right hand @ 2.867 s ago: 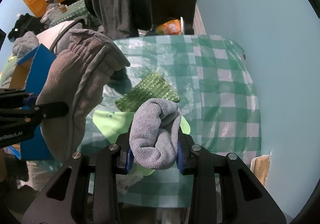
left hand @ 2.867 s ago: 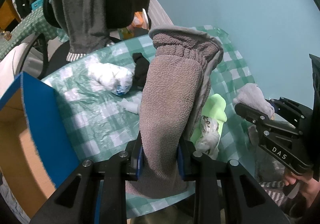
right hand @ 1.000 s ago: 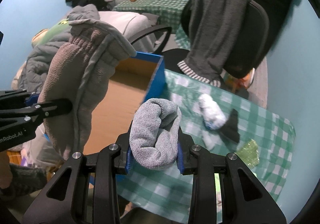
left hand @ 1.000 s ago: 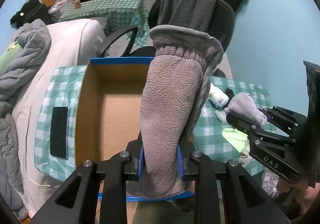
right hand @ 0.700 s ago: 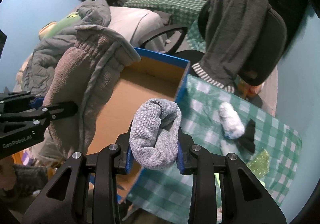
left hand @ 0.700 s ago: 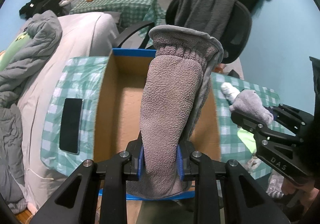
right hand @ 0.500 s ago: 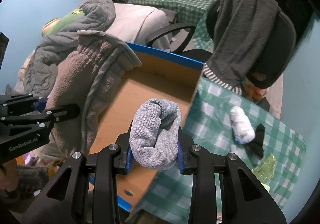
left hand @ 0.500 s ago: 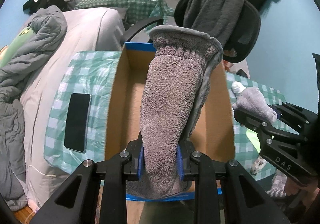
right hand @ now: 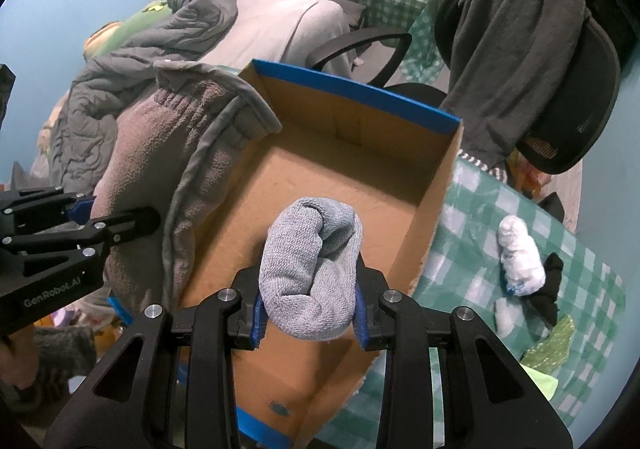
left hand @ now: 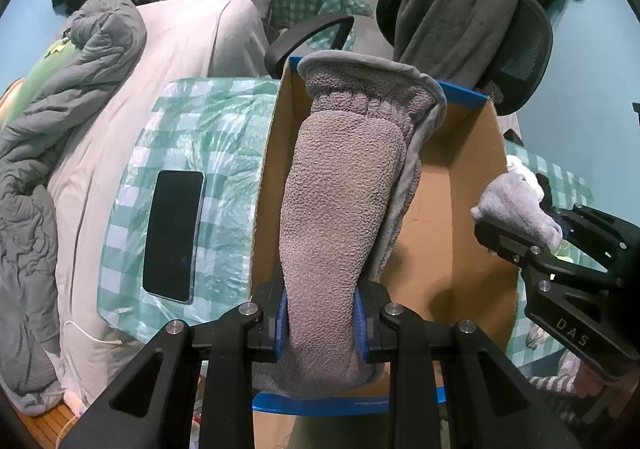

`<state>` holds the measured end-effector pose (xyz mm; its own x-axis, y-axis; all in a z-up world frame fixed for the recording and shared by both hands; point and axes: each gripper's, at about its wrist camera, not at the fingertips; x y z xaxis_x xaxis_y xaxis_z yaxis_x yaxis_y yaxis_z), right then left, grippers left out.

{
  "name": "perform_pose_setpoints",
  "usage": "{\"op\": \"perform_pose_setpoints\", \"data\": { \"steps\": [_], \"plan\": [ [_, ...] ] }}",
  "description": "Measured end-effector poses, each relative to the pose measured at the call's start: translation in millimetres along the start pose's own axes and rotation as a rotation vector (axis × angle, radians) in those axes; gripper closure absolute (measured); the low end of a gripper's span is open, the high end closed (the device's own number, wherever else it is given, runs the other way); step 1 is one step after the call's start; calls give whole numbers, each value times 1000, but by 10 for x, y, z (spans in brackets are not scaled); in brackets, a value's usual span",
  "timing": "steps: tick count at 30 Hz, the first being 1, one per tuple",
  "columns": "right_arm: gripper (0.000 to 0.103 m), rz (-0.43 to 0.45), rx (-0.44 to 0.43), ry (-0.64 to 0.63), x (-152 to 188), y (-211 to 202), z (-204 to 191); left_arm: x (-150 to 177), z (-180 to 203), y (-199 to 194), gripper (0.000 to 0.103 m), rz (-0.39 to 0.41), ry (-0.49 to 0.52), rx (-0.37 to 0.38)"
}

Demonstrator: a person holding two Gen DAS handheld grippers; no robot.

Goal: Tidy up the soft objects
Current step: 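Lower the mitten and sock into the box and open both grippers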

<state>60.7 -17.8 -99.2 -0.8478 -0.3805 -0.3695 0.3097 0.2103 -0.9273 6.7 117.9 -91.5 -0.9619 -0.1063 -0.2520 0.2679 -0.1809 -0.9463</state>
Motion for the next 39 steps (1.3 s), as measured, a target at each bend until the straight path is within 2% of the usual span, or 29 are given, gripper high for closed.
{"op": "perform_pose_setpoints", "data": {
  "steps": [4,9,12,14,20,35,39],
  "plan": [
    [70,-17,1,8,-4,51,1,-7,-27,37,70,-16,3,-11],
    [67,-16,12,9,-25,40,-29,-14,-32,50,69,-18,10,-29],
    [60,-14,17,12,-27,32,-20,-18,-39,46,64,-17,8,-38],
    [54,-15,16,16,-24,20,-11,-19,-38,50,57,-19,10,-46],
    [39,0,18,31,-11,-46,34,-1,-25,39,56,-22,10,-51],
    [35,20,47,102,142,-279,334,22,305,-84,51,-8,61,-17],
    [35,21,58,125,204,-336,430,12,446,-102,46,-4,90,-8]
  ]
}}
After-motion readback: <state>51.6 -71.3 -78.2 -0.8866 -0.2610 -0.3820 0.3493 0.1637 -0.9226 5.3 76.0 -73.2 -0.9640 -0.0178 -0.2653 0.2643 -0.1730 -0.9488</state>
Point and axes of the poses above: each gripper's, at about its wrist camera, not at the fingertips, and y roughly the way its jaws point, z to its right, x to its underside, and after that the axes turned 9 degrees about x, right-handed
